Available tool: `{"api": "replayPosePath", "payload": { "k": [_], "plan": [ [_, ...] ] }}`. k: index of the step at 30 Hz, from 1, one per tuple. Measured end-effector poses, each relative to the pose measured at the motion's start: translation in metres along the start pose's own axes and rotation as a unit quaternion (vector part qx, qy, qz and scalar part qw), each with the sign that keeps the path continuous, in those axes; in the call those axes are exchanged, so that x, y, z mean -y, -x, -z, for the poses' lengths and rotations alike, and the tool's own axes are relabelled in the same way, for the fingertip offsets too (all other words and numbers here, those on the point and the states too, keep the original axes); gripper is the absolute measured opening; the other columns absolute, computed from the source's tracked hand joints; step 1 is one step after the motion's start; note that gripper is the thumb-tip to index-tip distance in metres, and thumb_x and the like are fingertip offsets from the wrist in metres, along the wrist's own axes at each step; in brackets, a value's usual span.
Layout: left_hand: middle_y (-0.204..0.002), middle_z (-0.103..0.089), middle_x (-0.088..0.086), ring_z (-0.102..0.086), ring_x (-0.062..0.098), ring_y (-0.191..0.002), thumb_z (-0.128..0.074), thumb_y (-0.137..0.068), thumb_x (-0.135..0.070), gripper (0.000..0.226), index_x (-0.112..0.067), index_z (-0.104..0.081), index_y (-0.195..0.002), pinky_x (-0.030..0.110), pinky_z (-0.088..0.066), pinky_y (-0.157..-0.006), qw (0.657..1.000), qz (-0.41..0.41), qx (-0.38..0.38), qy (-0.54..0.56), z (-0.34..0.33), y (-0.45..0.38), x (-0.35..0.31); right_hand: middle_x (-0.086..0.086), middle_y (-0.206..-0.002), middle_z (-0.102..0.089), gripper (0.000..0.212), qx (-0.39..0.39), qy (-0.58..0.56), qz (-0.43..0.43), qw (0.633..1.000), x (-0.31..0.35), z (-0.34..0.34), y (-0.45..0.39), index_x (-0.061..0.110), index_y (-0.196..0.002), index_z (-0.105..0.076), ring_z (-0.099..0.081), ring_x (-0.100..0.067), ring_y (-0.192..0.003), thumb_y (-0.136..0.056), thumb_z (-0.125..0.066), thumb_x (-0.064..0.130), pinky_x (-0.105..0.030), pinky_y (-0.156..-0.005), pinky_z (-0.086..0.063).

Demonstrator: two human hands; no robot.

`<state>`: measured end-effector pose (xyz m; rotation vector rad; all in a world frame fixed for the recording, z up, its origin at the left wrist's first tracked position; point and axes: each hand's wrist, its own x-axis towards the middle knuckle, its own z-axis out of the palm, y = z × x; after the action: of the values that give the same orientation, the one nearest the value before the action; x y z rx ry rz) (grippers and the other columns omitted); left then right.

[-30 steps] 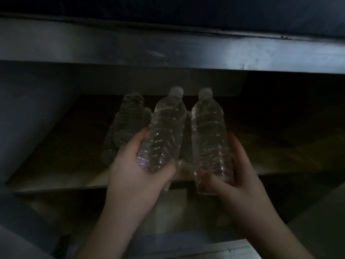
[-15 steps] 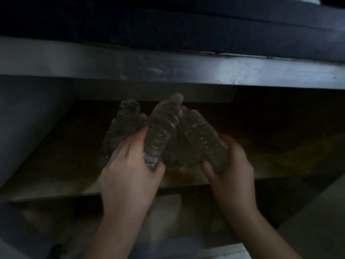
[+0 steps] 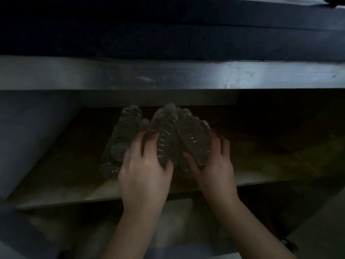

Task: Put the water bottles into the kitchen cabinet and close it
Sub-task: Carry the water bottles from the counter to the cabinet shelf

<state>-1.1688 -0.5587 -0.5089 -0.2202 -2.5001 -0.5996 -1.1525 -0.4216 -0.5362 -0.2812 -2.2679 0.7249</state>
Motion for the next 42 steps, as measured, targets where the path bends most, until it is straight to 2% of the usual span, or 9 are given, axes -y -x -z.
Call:
{"api": "replayPosePath", "payload": {
  "k": [5,11,16,18,21,23,31,36,42],
  "plan": [
    [-0.132,-0.058,0.007,-0.066,0.028,-0.098,-0.084,-0.066,-0.036,0.060,-0.026,-0.064,-0.121,0.034,-0.053,-0.070,0.999,0.030,0.014,-0.028,-0.011,-0.013,-0.012,-0.004,-0.148,-0.034,0.090,0.059,0.046,0.033,0.997,-0.004,0.004,-0.006,0.023,-0.148,-0.024,-0.053,-0.022,-0.122,-0.076,-0.073,0.045,-0.034,-0.093,-0.051],
    [-0.150,-0.034,0.000,-0.049,0.024,-0.126,-0.066,-0.082,-0.048,0.062,-0.036,-0.043,-0.139,0.034,-0.048,-0.091,0.999,-0.001,0.030,-0.024,-0.014,-0.021,-0.016,-0.017,-0.134,-0.055,0.085,0.017,0.078,0.055,0.995,-0.009,0.006,-0.010,0.013,-0.140,-0.038,-0.060,-0.034,-0.114,-0.072,-0.081,0.040,-0.046,-0.093,-0.053],
    [-0.154,-0.006,-0.003,-0.022,0.022,-0.142,-0.061,-0.083,-0.055,0.084,-0.038,-0.010,-0.147,0.035,-0.028,-0.113,0.992,-0.087,0.088,0.019,-0.010,-0.009,-0.003,-0.014,-0.144,-0.046,0.074,0.049,0.060,0.091,0.993,-0.017,0.009,-0.008,0.021,-0.143,-0.032,-0.050,-0.031,-0.127,-0.081,-0.064,0.044,-0.049,-0.100,-0.047],
    [-0.152,-0.017,0.001,-0.031,0.023,-0.138,-0.069,-0.079,-0.049,0.087,-0.034,-0.016,-0.147,0.036,-0.032,-0.111,0.991,-0.104,0.087,0.006,-0.004,-0.002,0.002,-0.018,-0.141,-0.046,0.066,0.033,0.089,0.105,0.990,-0.019,0.012,-0.006,0.021,-0.141,-0.037,-0.047,-0.036,-0.126,-0.082,-0.060,0.042,-0.050,-0.099,-0.046],
    [-0.136,-0.049,0.008,-0.056,0.027,-0.118,-0.079,-0.069,-0.039,0.077,-0.025,-0.045,-0.136,0.038,-0.048,-0.094,0.993,-0.113,0.042,-0.018,-0.001,0.002,0.012,-0.019,-0.135,-0.046,0.061,0.008,0.113,0.110,0.987,-0.019,0.017,-0.004,0.020,-0.136,-0.048,-0.048,-0.038,-0.120,-0.080,-0.070,0.030,-0.048,-0.092,-0.049],
    [-0.125,-0.059,0.010,-0.063,0.029,-0.107,-0.081,-0.066,-0.035,0.068,-0.020,-0.056,-0.128,0.039,-0.052,-0.085,0.992,-0.121,0.011,-0.018,-0.002,0.001,0.018,-0.018,-0.132,-0.049,0.059,0.001,0.115,0.106,0.988,-0.016,0.018,-0.001,0.019,-0.133,-0.053,-0.051,-0.036,-0.117,-0.078,-0.075,0.025,-0.046,-0.087,-0.052],
    [-0.115,-0.062,0.015,-0.061,0.030,-0.102,-0.079,-0.073,-0.025,0.048,-0.013,-0.063,-0.117,0.037,-0.049,-0.085,0.988,-0.145,-0.058,-0.010,-0.014,0.001,0.033,-0.017,-0.135,-0.048,0.066,0.009,0.151,0.108,0.983,-0.004,0.011,0.013,0.015,-0.136,-0.049,-0.057,-0.034,-0.114,-0.075,-0.076,0.017,-0.042,-0.085,-0.055],
    [-0.116,-0.061,0.016,-0.057,0.030,-0.103,-0.079,-0.075,-0.019,0.043,-0.009,-0.066,-0.115,0.038,-0.047,-0.089,0.985,-0.153,-0.079,-0.012,-0.027,0.002,0.033,-0.015,-0.139,-0.051,0.067,0.036,0.196,0.118,0.973,0.000,0.005,0.009,0.013,-0.140,-0.046,-0.050,-0.034,-0.127,-0.078,-0.069,0.014,-0.048,-0.098,-0.047],
    [-0.118,-0.068,0.013,-0.066,0.029,-0.105,-0.075,-0.079,-0.027,0.047,-0.009,-0.064,-0.121,0.045,-0.037,-0.103,0.983,-0.166,-0.066,-0.043,-0.025,-0.001,0.032,-0.008,-0.162,-0.018,0.074,0.101,0.178,0.129,0.970,-0.004,-0.006,0.003,0.019,-0.154,-0.018,-0.018,-0.024,-0.148,-0.092,-0.057,0.027,-0.044,-0.117,-0.025]
  ]
}}
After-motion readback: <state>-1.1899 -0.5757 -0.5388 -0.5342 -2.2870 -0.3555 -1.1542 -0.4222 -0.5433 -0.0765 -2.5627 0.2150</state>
